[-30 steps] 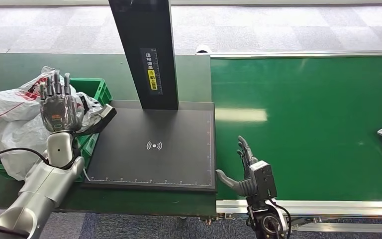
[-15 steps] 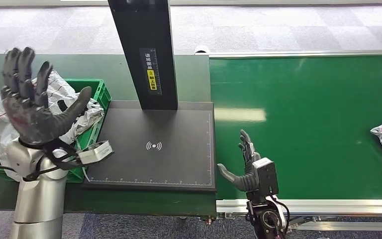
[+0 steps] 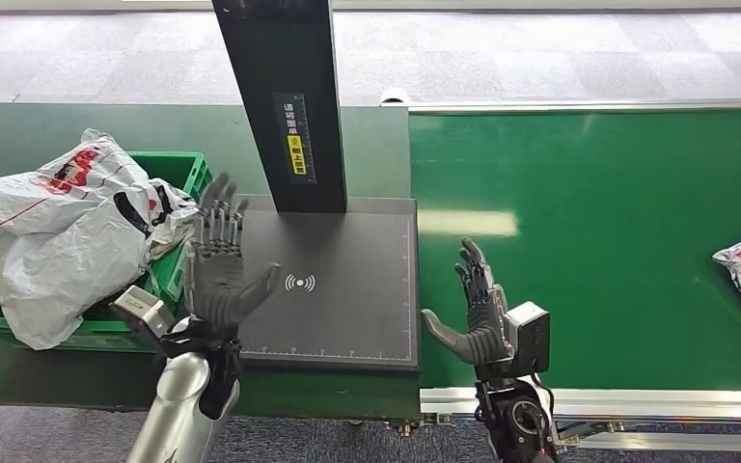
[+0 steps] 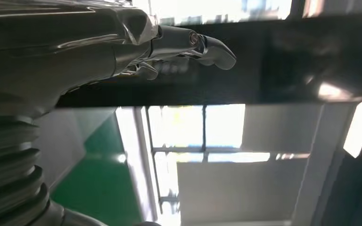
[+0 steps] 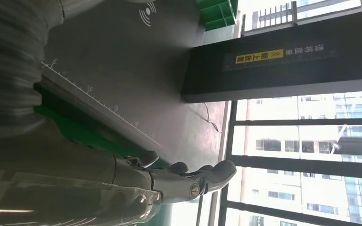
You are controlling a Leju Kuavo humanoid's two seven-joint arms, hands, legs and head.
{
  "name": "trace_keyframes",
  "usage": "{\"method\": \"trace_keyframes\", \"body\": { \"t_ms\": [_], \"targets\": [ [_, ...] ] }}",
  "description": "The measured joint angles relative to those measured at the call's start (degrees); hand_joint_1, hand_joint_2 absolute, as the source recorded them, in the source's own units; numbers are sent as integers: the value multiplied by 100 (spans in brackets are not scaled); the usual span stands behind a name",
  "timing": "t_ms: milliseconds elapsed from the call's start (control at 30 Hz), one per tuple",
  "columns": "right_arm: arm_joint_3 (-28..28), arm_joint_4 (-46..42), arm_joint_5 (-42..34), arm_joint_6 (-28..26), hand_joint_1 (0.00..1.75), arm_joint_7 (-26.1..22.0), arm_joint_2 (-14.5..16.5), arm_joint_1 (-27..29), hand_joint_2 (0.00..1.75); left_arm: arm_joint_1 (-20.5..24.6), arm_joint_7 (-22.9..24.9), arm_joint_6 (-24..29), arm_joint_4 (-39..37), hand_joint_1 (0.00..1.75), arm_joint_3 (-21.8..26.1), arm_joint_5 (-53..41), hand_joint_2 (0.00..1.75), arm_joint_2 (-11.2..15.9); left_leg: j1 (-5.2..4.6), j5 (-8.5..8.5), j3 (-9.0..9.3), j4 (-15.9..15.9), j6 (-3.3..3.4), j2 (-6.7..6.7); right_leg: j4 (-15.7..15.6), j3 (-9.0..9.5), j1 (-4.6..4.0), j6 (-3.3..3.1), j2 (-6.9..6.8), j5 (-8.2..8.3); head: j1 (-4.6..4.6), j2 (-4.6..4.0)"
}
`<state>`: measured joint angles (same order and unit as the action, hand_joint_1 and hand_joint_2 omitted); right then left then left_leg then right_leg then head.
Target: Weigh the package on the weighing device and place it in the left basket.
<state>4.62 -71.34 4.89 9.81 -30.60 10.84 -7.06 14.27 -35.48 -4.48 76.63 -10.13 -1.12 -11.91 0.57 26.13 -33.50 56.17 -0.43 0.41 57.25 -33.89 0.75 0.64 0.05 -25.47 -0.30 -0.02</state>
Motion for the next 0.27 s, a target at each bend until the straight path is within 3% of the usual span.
{"method": "trace_keyframes", "body": {
  "t_ms": [100, 267],
  "targets": [
    [-7, -91, -1, -23, 0, 133, 65, 15, 175, -92, 183, -727, -325, 0, -92, 54, 175, 70, 1, 1, -3, 0, -1, 0, 0, -4, -1, -1, 0, -1, -1, 2],
    [-23, -199, -38, -6, 0, 251, 130, 70, 175, -137, 239, -995, -599, 0, -130, 62, 175, 144, 2, 2, -4, -1, -2, 0, 0, -5, -2, -4, -1, -3, -1, 1]
  ]
}}
